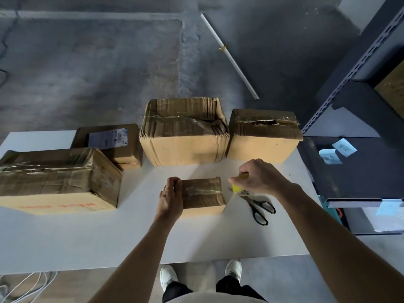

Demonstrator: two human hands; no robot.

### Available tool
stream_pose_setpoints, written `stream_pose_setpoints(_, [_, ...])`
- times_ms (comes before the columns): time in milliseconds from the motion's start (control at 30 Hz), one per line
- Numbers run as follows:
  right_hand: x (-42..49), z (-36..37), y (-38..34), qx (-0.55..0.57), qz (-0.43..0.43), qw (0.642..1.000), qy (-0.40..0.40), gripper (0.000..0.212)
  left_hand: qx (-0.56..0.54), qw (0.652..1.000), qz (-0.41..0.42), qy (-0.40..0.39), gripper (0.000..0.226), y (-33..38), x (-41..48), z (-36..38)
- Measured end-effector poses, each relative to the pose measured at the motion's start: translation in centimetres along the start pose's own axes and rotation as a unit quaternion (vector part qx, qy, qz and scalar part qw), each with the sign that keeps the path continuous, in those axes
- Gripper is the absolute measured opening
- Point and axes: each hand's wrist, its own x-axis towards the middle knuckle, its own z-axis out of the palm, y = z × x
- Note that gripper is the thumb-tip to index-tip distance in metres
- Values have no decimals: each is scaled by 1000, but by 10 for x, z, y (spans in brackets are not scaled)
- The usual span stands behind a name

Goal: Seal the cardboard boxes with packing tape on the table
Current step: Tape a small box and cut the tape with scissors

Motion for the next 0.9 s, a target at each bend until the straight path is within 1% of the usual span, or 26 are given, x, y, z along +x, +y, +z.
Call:
stream_pose_setpoints(167, [-1, 8, 4, 27, 27, 999, -9, 52, 0, 1000, 1, 6, 18, 3, -1, -1])
stream_pose_setpoints(267, [-1, 9, 4, 37, 33, 999, -12, 55, -1, 1000, -1, -4, 18, 0, 0, -1])
stream_pose_setpoints(400, [-1, 9, 4, 51, 44, 998, -15, 54, 12, 999, 6, -41, 32, -2, -1, -7])
stream_pose_setpoints(467, [0, 10, 5, 54, 47, 997, -20, 53, 23, 998, -13, -52, 34, 2, -2, -9])
stream_pose_setpoints(500, [0, 11, 5, 54, 47, 997, -20, 52, 47, 998, -8, -49, 35, 4, -2, -10])
stream_pose_setpoints(567, [1, 13, 6, 57, 48, 997, -20, 54, 141, 989, 23, -42, 44, 7, 0, -11])
stream_pose_setpoints(633, [3, 15, 7, 57, 47, 997, -21, 55, 216, 973, 75, -36, 50, 12, 0, -9])
stream_pose_setpoints(700, [4, 15, 7, 56, 45, 997, -20, 56, 243, 956, 161, -42, 49, 16, 0, -6])
stream_pose_setpoints(767, [5, 16, 9, 53, 41, 998, -19, 56, 279, 930, 231, -67, 58, 15, 4, -3])
stream_pose_setpoints(833, [4, 16, 10, 52, 40, 998, -18, 57, 305, 912, 252, -103, 72, 16, 7, 2])
stream_pose_setpoints(900, [4, 17, 10, 51, 40, 998, -18, 57, 311, 911, 245, -118, 76, 21, 6, 8])
